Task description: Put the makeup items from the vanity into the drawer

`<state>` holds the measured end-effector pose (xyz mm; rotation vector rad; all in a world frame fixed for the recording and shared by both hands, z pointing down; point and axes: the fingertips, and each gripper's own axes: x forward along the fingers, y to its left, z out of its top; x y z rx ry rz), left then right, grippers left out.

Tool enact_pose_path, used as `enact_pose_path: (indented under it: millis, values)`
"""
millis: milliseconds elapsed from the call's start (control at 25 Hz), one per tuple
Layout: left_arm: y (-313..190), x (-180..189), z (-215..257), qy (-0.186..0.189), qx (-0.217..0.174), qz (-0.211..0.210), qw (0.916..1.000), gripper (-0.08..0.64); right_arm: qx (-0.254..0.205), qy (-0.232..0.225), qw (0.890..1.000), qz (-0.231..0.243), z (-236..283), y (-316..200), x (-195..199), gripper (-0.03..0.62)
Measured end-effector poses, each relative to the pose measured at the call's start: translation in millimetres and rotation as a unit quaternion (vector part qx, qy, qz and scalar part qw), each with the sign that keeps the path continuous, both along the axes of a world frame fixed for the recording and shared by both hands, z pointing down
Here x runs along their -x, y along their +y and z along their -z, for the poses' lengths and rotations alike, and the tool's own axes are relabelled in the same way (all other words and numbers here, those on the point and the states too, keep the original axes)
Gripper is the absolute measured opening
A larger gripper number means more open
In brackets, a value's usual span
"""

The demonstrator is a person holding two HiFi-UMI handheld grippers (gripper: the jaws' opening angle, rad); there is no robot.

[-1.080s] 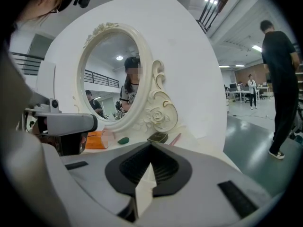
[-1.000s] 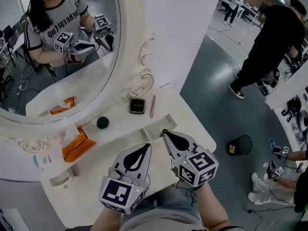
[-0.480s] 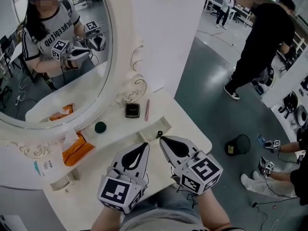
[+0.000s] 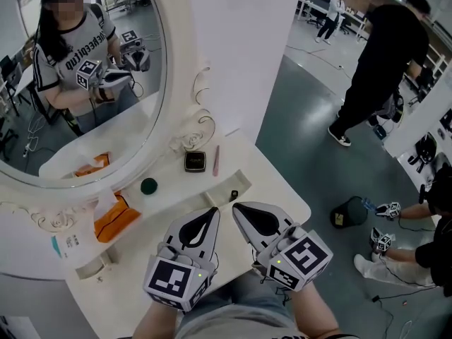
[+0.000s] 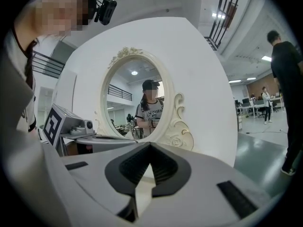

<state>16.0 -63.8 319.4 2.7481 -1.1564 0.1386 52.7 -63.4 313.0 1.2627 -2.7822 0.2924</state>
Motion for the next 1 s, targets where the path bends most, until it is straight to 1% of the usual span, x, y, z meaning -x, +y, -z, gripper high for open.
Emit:
enact_pose_path:
  millis: [320, 1000]
  values:
    - [3.2, 5.1, 2.9, 0.000, -0.005, -0.001, 1.0000, 0.040, -0.010, -0.003, 1.000, 0.011, 5.9, 6.7, 10.1, 0.005]
    - [13.2, 14.2, 5.3, -0.004, -0.010, 0.002, 0.9999, 0.040, -0.018, -0.004, 1.000, 0.019, 11.4, 17.9, 21.3, 0.005]
